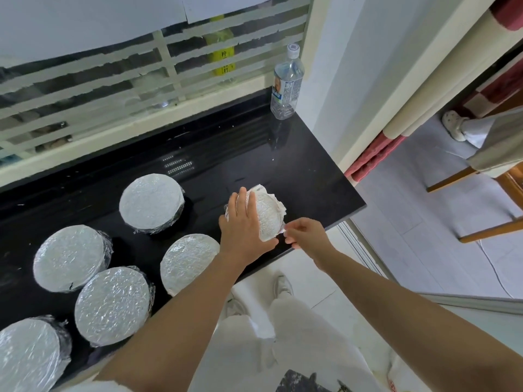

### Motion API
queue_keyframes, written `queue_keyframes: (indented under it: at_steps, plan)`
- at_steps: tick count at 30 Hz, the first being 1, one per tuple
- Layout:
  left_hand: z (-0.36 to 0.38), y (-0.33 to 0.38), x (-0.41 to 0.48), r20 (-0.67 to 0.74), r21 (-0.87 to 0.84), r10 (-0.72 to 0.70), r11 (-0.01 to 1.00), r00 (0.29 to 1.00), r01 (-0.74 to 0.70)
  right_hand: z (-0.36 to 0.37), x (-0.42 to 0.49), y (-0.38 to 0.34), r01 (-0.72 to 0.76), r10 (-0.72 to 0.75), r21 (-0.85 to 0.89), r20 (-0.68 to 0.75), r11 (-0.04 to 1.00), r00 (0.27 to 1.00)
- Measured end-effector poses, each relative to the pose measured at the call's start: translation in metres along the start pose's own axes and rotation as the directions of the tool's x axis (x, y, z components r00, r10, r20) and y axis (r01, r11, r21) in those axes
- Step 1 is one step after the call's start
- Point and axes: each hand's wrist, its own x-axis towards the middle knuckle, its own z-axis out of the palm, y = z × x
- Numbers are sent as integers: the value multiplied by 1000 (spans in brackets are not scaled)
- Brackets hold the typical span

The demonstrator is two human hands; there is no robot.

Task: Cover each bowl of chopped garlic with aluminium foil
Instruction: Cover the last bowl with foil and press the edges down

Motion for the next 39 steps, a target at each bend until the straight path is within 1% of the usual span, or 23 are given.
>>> queue_keyframes:
  at_steps: [1, 2, 4, 6, 12, 15, 17, 19, 21, 24, 26, 29, 32, 34, 39]
  plan:
    - [-1, -1, 0, 3, -6, 2, 1000, 1000, -2, 2, 1, 0, 85, -90, -88, -54, 992, 994]
    - [0, -2, 0, 1, -10, 1, 1000, 1000, -1, 4, 2, 1, 152, -164, -146, -74, 978, 984]
    - [1, -3, 0, -3, 2, 8, 1000, 1000, -8, 7, 0, 1, 251, -265, -194, -50, 948, 963]
    - [3, -4, 0, -14, 20, 11, 1000, 1000, -11, 9, 1, 4, 301, -315, -220, -32, 928, 949]
    - [6, -3, 0, -48, 30, -3, 1000, 999, 5, 9, 10, 5, 321, -361, -369, -44, 872, 931]
    - [6, -1, -1, -19, 33, -11, 999, 1000, 12, 10, 11, 2, 291, -343, -431, -46, 854, 938]
    - [5, 1, -2, -17, 29, -23, 999, 1000, 24, 12, 12, -1, 255, -316, -439, -71, 862, 946]
    - [5, 2, -3, -17, 21, -35, 999, 999, 36, 14, 13, -2, 222, -285, -401, -106, 889, 953]
    - [5, 3, -3, -17, 17, -39, 999, 999, 39, 17, 13, -1, 194, -247, -320, -136, 927, 959]
    - [5, 3, -3, -29, 28, -38, 999, 999, 39, 21, 10, 4, 120, -137, -115, -155, 986, 978]
    - [5, 4, -3, -29, 30, -39, 999, 999, 39, 23, 7, 6, 70, -65, 32, -144, 997, 987]
    - [6, 2, -3, -22, 38, -35, 999, 999, 36, 22, -1, 3, -13, 35, 270, -79, 963, 996]
    - [5, 1, -2, -27, 41, -21, 999, 999, 22, 21, -5, -1, -160, 178, 455, 5, 876, 984]
    - [4, -3, 1, -28, 29, 7, 1000, 1000, -6, 22, -5, -1, -220, 231, 503, 41, 836, 972]
    - [-6, -17, 10, 43, -23, 138, 990, 990, -137, 28, -6, -2, -218, 202, 484, 85, 847, 976]
